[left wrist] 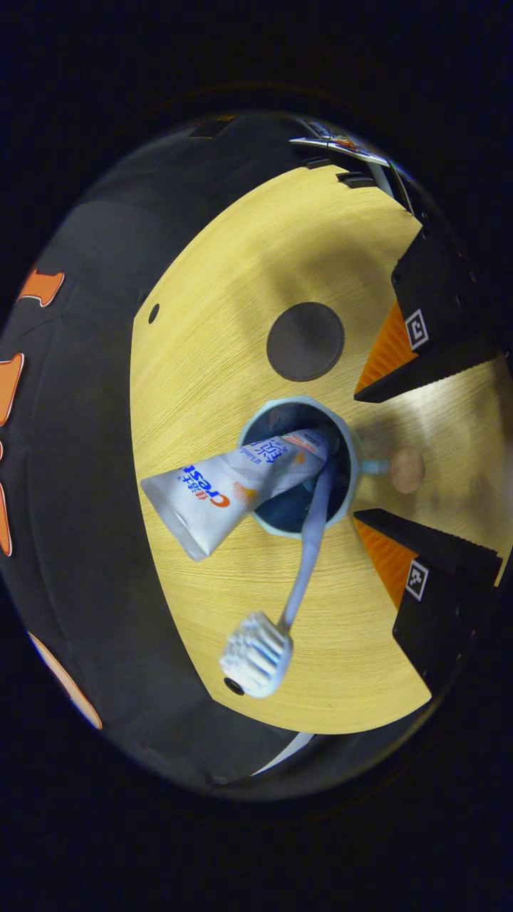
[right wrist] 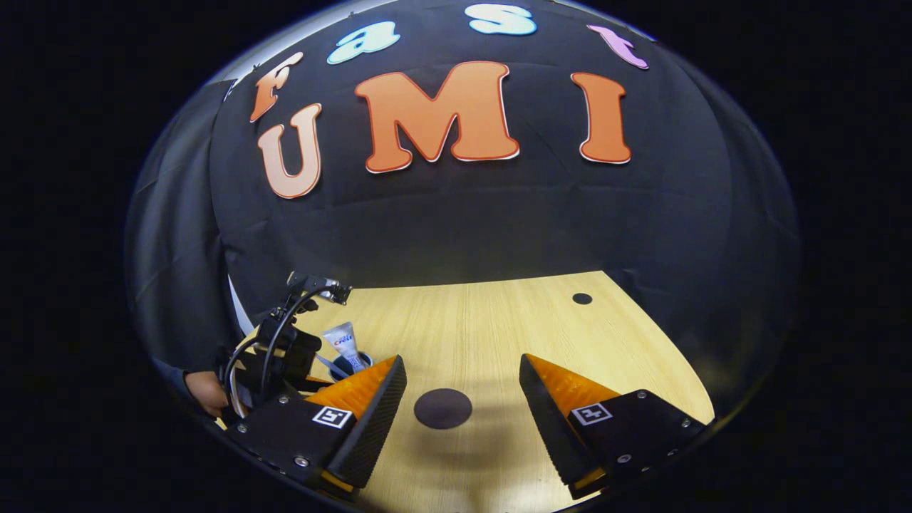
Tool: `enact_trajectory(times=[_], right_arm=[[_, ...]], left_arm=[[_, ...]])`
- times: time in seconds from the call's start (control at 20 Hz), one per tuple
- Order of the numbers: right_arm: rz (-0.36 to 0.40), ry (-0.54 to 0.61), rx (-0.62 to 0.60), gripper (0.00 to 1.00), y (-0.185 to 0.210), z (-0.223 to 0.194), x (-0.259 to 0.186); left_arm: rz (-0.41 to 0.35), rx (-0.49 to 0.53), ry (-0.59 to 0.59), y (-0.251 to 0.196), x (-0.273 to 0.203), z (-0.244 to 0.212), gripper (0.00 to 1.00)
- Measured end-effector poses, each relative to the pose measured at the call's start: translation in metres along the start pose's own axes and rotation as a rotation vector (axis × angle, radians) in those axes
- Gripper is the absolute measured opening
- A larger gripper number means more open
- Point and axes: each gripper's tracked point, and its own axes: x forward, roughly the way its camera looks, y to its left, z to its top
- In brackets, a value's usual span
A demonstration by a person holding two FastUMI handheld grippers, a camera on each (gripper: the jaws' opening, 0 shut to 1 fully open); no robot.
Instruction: Put the toothbrush and toothpaste on the desktop into the cup, then pick up the cup and place it on the coaster on the desktop.
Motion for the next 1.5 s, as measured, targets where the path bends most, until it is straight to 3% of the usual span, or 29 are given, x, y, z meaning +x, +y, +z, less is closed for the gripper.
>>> enact_trajectory(times=[0.1, 0.15, 0.25, 0.3, 0.4, 1.1, 1.5], right_arm=[[-0.017, 0.001, 0.010, 0.96, -0.008, -0.002, -0.005], [-0.024, 0.000, 0.018, 0.96, -0.011, -0.002, -0.008], [-0.042, 0.000, 0.028, 0.96, -0.019, -0.003, -0.011], [-0.056, 0.010, 0.026, 0.96, -0.024, -0.006, -0.011], [-0.079, 0.019, 0.028, 0.96, -0.034, -0.010, -0.014], [-0.084, -0.003, -0.004, 0.96, -0.054, -0.003, -0.031], [-0.075, -0.012, -0.005, 0.96, -0.071, -0.006, -0.043]], left_arm=[[0.020, 0.006, 0.031, 0.002, 0.002, -0.001, 0.79], [0.035, 0.003, 0.044, 0.005, 0.005, -0.003, 0.78], [0.035, -0.019, 0.057, 0.009, 0.008, -0.003, 0.64], [0.041, -0.039, 0.069, 0.009, 0.009, -0.009, 0.55], [0.052, -0.065, 0.090, 0.009, 0.014, -0.011, 0.28], [0.048, -0.147, 0.071, -0.003, 0.009, -0.009, 0.22], [0.053, -0.096, -0.002, 0.003, 0.016, -0.005, 0.22]])
